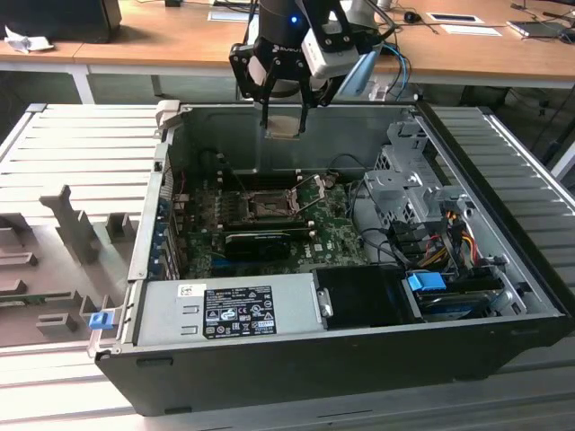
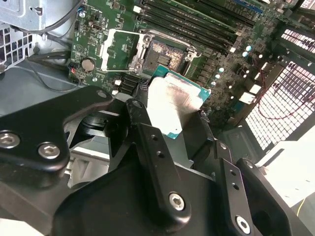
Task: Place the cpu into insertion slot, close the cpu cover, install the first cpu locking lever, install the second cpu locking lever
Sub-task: 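Place the cpu into insertion slot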
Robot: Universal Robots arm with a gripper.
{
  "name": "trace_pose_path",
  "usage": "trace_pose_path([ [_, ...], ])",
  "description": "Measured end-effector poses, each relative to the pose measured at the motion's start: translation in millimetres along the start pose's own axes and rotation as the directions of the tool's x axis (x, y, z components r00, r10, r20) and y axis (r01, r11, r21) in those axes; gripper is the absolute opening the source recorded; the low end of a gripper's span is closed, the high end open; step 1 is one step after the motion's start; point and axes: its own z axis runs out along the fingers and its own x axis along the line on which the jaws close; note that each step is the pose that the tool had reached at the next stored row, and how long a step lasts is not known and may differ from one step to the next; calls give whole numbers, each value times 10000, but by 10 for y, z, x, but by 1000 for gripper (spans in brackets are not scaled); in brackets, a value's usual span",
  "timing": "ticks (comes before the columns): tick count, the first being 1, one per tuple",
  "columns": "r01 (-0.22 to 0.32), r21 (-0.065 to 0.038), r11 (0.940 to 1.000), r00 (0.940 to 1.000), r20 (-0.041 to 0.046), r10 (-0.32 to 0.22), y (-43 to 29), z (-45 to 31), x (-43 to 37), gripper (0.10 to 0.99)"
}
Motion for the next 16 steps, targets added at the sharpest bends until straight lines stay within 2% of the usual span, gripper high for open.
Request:
trace_pose_path([
  [16, -233, -3, 9997, 9997, 20, 233, 0, 1, 0, 529],
])
